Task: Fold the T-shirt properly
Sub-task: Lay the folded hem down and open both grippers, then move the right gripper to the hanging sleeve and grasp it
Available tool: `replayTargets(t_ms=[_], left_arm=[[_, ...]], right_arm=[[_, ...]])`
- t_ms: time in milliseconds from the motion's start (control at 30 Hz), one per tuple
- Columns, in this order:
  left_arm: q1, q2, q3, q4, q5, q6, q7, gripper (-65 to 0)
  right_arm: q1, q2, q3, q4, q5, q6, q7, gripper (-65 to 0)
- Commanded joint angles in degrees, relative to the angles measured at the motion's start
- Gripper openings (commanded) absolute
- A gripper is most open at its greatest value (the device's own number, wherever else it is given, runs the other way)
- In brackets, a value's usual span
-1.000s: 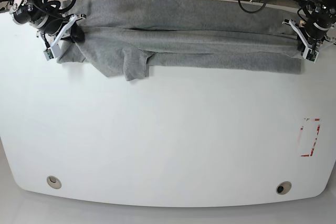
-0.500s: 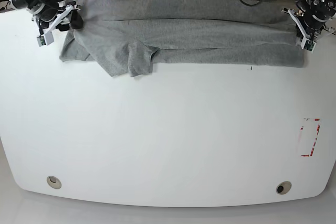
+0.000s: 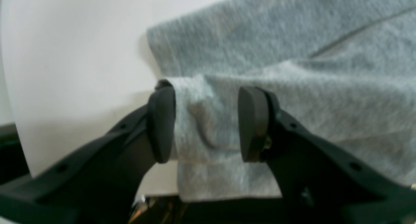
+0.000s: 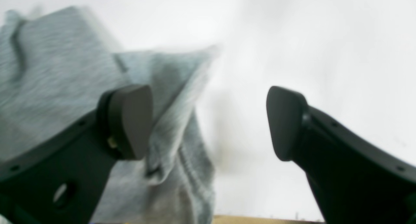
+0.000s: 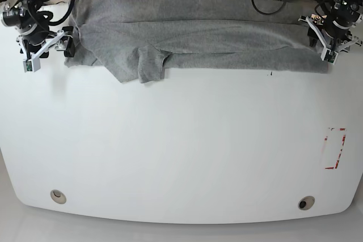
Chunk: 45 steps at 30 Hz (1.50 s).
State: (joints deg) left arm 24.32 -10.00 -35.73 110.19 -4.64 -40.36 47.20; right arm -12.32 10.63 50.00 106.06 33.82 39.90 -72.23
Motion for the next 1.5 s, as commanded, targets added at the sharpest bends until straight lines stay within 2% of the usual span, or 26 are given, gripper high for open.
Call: replayTargets(t_ms=[0,100,267,333,433,467,600,667,700,967,1033,1133,1200,1300,1367,1467], left_arm=[[-0.45,-0.95,-0.54,0.71,0.03,0.36,-0.47,-35.7],[-0.54,0.11,-0.01,-0.52,0.21,0.36,-0.74,-35.7],[-0.62,0.99,0.16,-3.86,0.21,0.36,-1.00,-35.7],[-1.15,0.99,0.16,-5.18,0.21,0.36,-1.00,-35.7],[-2.91,0.99,0.08,-7.20,0.21,0.36,-1.00,-35.7],[-3.09,0.99,-0.10,-7.99,0.21,0.36,-1.00,-35.7],[-3.26,0.72,-0.19,-10.19,0.21,0.36,-1.00,-35.7],[-3.35,0.64,-0.19,-10.72,0.21,0.36,-1.00,-35.7],[-3.35,0.64,-0.19,-10.81,0.21,0.36,-1.00,-35.7],[-3.35,0.64,-0.27,-10.90,0.21,0.36,-1.00,-35.7],[-3.35,0.64,-0.27,-10.90,0.21,0.36,-1.00,-35.7],[-3.35,0.64,-0.27,-10.90,0.21,0.36,-1.00,-35.7],[-3.35,0.64,-0.27,-10.90,0.21,0.36,-1.00,-35.7],[-3.35,0.64,-0.19,-10.90,0.21,0.36,-1.00,-35.7],[-3.35,0.64,-0.19,-10.90,0.21,0.36,-1.00,-35.7],[-3.35,0.64,-0.19,-10.90,0.21,0.36,-1.00,-35.7]], right_arm=[[3.22,1.19,-2.31,-2.46,-3.63,0.10,0.80,-12.5],[4.89,1.28,-4.42,-5.62,-6.00,0.10,0.97,-12.5],[6.38,1.28,-5.29,-9.23,-5.82,0.10,0.97,-12.7],[6.91,0.93,-5.29,-9.75,-6.09,0.10,1.33,-15.2],[7.44,0.75,-5.29,-10.10,-6.35,0.10,2.56,-27.4],[7.35,0.84,-5.21,-10.10,-6.35,0.10,2.73,-34.7],[6.91,1.28,-4.77,-10.10,-6.35,0.10,3.00,-56.9],[6.73,1.37,-3.36,-10.10,-6.35,0.10,3.00,-64.4],[6.65,1.37,-2.04,-10.02,-6.35,0.10,3.00,-65.0],[5.42,1.19,5.34,-10.02,-6.44,0.10,3.00,-62.3],[5.06,1.19,5.61,-10.02,-6.44,0.10,3.00,-59.1],[4.18,1.28,5.61,-9.75,-6.00,0.10,2.82,-46.5],[3.66,1.28,5.87,-9.58,-5.82,0.10,2.73,-33.5],[3.22,1.01,5.87,-7.20,-5.82,0.10,2.64,-20.1],[2.95,0.66,5.69,-4.30,-5.74,0.10,1.85,-16.0],[2.34,-1.01,5.52,0.44,-4.24,0.10,-0.61,-15.5]])
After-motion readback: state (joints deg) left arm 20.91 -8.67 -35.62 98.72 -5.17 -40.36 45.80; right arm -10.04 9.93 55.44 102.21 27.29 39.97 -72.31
